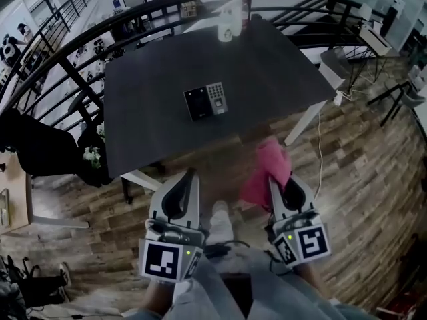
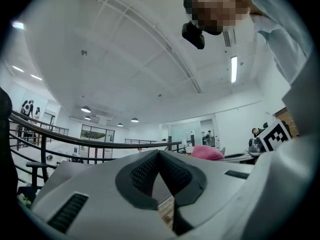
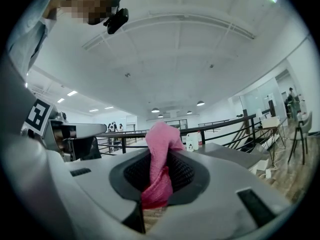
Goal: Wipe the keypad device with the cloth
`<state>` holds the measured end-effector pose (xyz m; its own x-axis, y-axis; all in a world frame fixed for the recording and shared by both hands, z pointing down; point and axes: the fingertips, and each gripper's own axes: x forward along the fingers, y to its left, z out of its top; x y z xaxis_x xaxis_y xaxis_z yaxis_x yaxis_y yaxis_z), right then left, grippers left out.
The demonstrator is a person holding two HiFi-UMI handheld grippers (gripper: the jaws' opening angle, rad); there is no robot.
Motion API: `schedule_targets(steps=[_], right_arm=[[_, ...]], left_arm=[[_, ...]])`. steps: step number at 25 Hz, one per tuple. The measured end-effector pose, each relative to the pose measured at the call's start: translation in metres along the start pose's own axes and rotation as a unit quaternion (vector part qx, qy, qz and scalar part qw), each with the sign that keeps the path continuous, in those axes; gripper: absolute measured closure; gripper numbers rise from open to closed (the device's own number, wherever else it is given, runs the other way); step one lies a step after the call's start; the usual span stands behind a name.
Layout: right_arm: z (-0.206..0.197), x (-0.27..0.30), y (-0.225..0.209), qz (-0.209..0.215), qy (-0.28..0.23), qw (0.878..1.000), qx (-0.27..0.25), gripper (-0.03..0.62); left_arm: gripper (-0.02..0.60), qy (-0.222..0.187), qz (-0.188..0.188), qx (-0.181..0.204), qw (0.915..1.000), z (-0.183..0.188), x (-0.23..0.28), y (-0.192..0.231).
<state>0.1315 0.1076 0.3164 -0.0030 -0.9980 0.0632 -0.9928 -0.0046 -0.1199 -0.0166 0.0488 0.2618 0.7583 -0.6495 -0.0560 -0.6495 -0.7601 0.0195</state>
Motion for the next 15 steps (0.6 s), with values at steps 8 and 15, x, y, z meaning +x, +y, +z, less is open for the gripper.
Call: schedule_targets(steps=[8, 15], right_arm=[[0.010, 0.051, -0.024, -0.013, 0.011, 1.000, -0.013, 0.523], [0.018, 0.098, -0.036, -0.013, 0.013, 1.000, -0.021, 0.523]], left_arm=[[0.578, -0.009, -0.007, -0.003, 0.9999, 0.003, 0.055, 0.030], [0.578, 0.006, -0.007, -0.005, 1.0000, -0.006, 0.099, 0.061]])
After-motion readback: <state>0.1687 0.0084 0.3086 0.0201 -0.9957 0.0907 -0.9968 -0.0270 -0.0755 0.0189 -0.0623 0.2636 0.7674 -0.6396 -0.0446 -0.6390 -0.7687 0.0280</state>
